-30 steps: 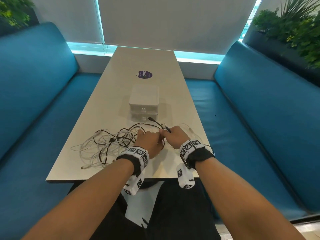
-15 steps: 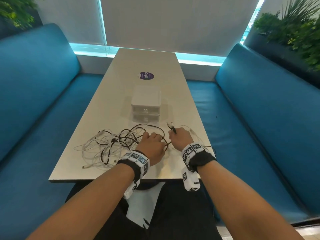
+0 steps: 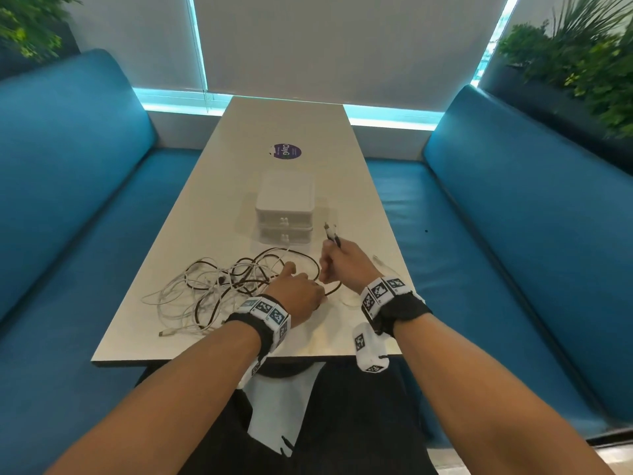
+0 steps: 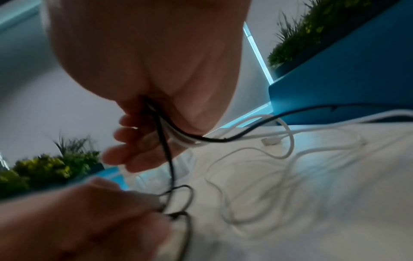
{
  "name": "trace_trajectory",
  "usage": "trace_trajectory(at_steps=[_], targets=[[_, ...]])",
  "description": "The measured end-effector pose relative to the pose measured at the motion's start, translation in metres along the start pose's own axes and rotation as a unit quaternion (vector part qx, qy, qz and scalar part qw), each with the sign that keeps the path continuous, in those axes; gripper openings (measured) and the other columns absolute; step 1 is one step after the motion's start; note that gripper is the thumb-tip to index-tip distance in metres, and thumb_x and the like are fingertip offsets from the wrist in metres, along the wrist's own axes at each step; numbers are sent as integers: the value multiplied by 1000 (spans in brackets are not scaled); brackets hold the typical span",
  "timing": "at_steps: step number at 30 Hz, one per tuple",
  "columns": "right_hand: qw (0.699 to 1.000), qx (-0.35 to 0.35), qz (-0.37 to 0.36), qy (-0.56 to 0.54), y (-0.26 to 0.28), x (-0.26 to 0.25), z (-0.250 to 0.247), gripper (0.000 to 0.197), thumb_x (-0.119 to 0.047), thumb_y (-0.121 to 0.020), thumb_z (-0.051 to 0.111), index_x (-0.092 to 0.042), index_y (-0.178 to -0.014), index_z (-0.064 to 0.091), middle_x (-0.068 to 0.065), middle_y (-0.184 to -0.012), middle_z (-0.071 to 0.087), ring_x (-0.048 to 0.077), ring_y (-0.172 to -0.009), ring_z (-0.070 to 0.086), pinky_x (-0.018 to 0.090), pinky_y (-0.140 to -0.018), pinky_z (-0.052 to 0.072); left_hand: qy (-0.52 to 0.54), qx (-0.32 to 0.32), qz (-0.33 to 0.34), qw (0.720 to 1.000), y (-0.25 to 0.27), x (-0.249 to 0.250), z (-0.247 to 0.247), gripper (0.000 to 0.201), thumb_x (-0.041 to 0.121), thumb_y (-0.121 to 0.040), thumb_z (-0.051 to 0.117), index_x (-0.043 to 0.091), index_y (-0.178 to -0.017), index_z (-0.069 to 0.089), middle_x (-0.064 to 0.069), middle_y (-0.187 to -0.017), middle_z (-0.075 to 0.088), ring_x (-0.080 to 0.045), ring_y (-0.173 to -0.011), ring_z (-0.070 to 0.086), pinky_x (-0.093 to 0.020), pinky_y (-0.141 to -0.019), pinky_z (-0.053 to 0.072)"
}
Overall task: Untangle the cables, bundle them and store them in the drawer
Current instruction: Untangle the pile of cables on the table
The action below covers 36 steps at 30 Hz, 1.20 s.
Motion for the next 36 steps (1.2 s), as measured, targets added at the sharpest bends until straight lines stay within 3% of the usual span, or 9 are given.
trace_trajectory(at_steps=[3, 6, 9, 15, 19, 22, 27, 29, 36], targets=[[995, -71, 9, 70, 4, -9, 24, 33, -29, -102, 43, -15, -74, 54, -2, -56, 47, 12, -46, 42, 24, -47, 35, 14, 10, -3, 1000, -2, -3, 3, 21, 23, -101, 37, 25, -92, 56, 5, -95, 66, -20, -95, 58, -44, -98, 27], [920, -99, -20, 379, 7, 0, 30, 32, -27, -100, 41, -10, -87, 64, 9, -84, 65, 24, -77, 60, 32, -68, 41, 0, 3, -14, 1000, -2, -14, 6, 21, 20, -101, 40, 23, -102, 61, 1, -97, 67, -22, -94, 58, -43, -99, 29], [839, -38, -23, 543, 5, 16, 3, 34, -27, -101, 38, -9, -110, 66, 14, -114, 67, 31, -105, 62, 36, -89, 45, 10, 24, -25, 999, 1, -29, -2, 13, 25, -102, 44, 22, -103, 57, 1, -101, 67, -24, -98, 57, -44, -98, 28], [790, 81, 39, 606, 12, 23, -50, 27, -19, -98, 40, -13, -113, 61, 9, -110, 65, 29, -100, 64, 34, -71, 43, 24, 36, -52, 998, -4, -35, -15, 13, 24, -102, 44, 27, -106, 56, 6, -102, 65, -20, -104, 55, -44, -99, 26], [871, 126, 62, 470, 8, 18, -53, 32, -30, -103, 36, -11, -116, 58, 12, -114, 65, 34, -105, 61, 35, -77, 43, 26, 34, -55, 998, -13, -26, -19, 19, 29, -105, 38, 25, -106, 57, 4, -90, 68, -21, -90, 60, -46, -99, 25], [924, 79, 25, 374, 4, 9, -24, 35, -27, -103, 35, -7, -120, 58, 16, -120, 64, 36, -111, 58, 38, -90, 45, 32, 37, -56, 997, -16, -18, -23, 12, 20, -101, 42, 23, -98, 53, 5, -79, 64, -23, -74, 56, -45, -101, 26], [951, -9, 67, 302, -2, 24, -4, 32, -21, -98, 39, -5, -104, 67, 13, -86, 65, 31, -77, 62, 38, -69, 48, 43, 55, -67, 995, -12, -20, -27, 23, 11, -96, 44, 24, -112, 56, 3, -109, 65, -23, -107, 58, -43, -99, 33], [953, -37, 72, 292, -1, 30, -4, 32, -24, -99, 40, -9, -96, 68, 8, -74, 61, 24, -63, 55, 34, -60, 44, 42, 60, -69, 995, -10, -23, -26, 24, 13, -96, 46, 26, -115, 53, 4, -112, 65, -22, -109, 57, -41, -96, 33], [878, 30, 27, 477, 5, 35, -42, 32, -33, -103, 37, -15, -106, 64, 9, -98, 68, 29, -88, 64, 34, -76, 49, 42, 17, -110, 993, -2, -45, -22, 11, 20, -102, 42, 24, -92, 44, 7, -88, 58, -22, -89, 62, -44, -99, 24]])
Point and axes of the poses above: each hand's wrist, its own y-axis away from the middle knuckle, its own z-axis out of the palm, x = y × z, the point moved 8 cm from there along -y, towards the middle knuckle
